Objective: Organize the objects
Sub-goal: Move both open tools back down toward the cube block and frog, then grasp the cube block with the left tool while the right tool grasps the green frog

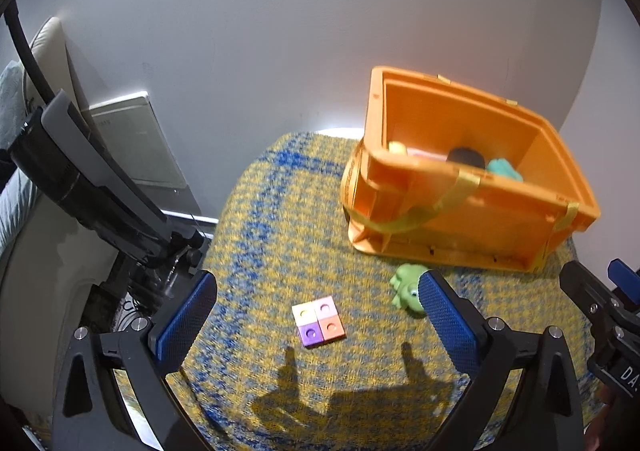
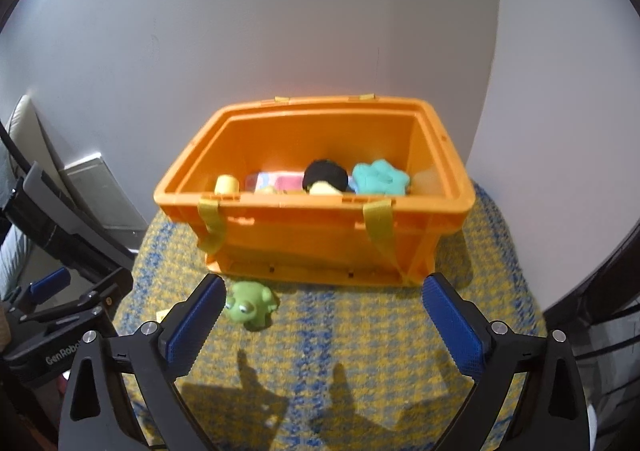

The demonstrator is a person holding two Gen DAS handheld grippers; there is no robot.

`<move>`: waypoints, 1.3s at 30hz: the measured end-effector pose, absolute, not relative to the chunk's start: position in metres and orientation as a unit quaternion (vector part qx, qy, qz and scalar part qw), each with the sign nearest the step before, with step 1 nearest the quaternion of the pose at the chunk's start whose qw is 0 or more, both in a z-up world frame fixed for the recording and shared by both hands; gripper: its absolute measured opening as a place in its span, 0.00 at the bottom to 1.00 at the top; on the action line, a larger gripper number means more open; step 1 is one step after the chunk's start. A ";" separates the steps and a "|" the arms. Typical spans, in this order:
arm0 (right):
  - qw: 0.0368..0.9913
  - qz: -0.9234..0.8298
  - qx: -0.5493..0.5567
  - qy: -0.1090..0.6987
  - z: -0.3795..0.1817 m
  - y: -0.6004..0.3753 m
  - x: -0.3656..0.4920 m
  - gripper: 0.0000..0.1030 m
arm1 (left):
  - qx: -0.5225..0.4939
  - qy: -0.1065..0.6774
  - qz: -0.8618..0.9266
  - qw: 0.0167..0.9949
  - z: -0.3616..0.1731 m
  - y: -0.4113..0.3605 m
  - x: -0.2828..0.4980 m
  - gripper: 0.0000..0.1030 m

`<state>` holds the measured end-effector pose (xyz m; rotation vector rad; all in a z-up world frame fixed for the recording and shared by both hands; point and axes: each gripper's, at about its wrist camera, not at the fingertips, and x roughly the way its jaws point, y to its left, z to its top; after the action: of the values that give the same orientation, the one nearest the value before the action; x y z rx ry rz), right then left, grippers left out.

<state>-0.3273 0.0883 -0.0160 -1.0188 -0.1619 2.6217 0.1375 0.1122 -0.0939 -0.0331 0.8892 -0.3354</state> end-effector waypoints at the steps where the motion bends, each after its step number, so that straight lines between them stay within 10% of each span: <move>1: 0.162 0.917 -0.359 -0.058 -0.019 0.089 -0.327 0.96 | -0.016 0.430 -0.161 0.888 -0.098 0.111 0.137 0.99; 16: 0.163 0.900 -0.399 -0.071 -0.062 0.098 -0.331 0.96 | -0.019 0.468 -0.162 0.869 -0.156 0.103 0.142 0.89; 21: 0.164 0.895 -0.409 -0.074 -0.069 0.100 -0.335 0.96 | -0.023 0.493 -0.173 0.852 -0.176 0.098 0.149 0.68; 39: 0.165 0.885 -0.428 -0.075 -0.086 0.105 -0.342 0.96 | -0.015 0.518 -0.177 0.837 -0.204 0.089 0.158 0.43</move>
<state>-0.3421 0.1054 -0.0860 -1.2192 -0.2131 2.5230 0.1584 0.0887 -0.2044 -0.0315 1.0962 -0.3740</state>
